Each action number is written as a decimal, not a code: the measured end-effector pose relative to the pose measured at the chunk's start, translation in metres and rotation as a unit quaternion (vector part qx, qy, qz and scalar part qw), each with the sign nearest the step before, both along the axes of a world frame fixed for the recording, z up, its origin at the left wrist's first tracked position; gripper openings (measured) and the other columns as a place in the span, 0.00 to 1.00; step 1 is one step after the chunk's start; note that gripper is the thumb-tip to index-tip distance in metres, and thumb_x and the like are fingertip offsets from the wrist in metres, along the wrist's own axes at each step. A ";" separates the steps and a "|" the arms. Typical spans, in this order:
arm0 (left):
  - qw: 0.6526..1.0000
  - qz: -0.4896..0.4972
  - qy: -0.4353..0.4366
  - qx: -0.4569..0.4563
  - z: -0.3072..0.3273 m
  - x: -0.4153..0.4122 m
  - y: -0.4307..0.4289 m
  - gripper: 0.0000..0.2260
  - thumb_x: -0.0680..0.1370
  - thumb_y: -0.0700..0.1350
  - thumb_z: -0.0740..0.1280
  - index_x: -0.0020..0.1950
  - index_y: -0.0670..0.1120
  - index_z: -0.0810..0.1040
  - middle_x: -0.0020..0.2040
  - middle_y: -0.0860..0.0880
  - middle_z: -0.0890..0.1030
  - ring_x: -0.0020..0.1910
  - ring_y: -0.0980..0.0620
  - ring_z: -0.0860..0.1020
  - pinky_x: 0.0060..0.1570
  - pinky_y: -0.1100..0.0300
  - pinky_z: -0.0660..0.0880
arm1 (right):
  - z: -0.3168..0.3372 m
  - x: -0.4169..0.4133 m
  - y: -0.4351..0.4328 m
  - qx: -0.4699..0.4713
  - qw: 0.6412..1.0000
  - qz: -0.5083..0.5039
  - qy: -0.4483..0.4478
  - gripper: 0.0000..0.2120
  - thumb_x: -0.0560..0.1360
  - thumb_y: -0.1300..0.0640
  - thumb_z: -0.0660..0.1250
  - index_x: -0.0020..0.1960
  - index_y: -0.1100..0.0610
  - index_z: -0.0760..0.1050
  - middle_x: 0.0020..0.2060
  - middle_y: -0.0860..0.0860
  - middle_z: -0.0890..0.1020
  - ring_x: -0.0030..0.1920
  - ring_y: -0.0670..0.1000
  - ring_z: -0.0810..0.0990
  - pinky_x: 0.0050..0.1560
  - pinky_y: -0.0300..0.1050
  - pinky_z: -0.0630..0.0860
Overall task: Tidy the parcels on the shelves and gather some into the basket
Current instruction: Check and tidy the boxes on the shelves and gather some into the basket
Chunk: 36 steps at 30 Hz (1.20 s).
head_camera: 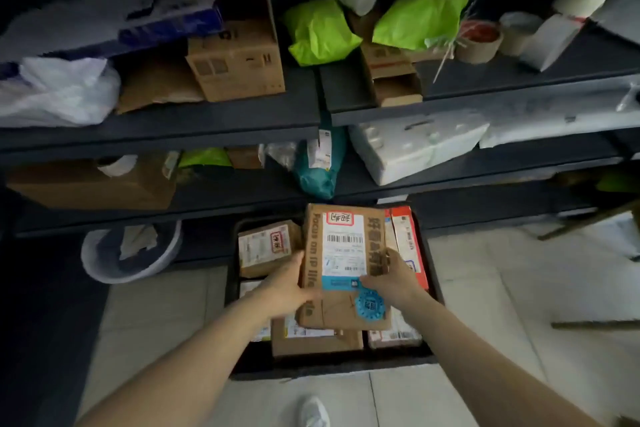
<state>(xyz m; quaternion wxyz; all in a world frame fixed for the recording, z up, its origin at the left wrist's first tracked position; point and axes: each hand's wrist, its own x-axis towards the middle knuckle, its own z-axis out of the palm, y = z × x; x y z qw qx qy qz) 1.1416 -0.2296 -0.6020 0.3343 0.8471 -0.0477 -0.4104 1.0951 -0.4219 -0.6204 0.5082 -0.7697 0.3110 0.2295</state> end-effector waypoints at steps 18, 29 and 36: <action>0.997 0.019 -0.021 0.073 -0.056 0.008 -0.013 0.44 0.78 0.51 0.65 0.64 0.70 0.26 0.73 0.52 0.66 0.67 0.51 0.71 0.65 0.47 0.70 | -0.055 0.013 -0.002 -0.119 0.982 0.144 -0.024 0.45 0.74 0.50 0.67 0.77 0.46 0.37 0.71 0.52 0.62 0.69 0.57 0.62 0.68 0.54 0.65; 0.997 0.014 -0.018 0.071 -0.060 -0.006 -0.061 0.44 0.79 0.47 0.65 0.63 0.69 0.25 0.72 0.49 0.67 0.65 0.51 0.72 0.61 0.52 0.72 | -0.064 0.002 -0.043 -0.141 0.982 0.120 -0.016 0.46 0.72 0.58 0.69 0.77 0.45 0.40 0.66 0.51 0.67 0.64 0.56 0.69 0.62 0.55 0.75; 0.997 0.033 0.004 0.072 -0.059 0.021 -0.047 0.44 0.79 0.43 0.64 0.67 0.67 0.27 0.72 0.50 0.68 0.64 0.52 0.73 0.60 0.54 0.71 | -0.060 0.021 -0.027 -0.185 0.970 0.159 -0.013 0.45 0.75 0.51 0.67 0.77 0.47 0.37 0.69 0.52 0.63 0.67 0.56 0.64 0.64 0.54 0.71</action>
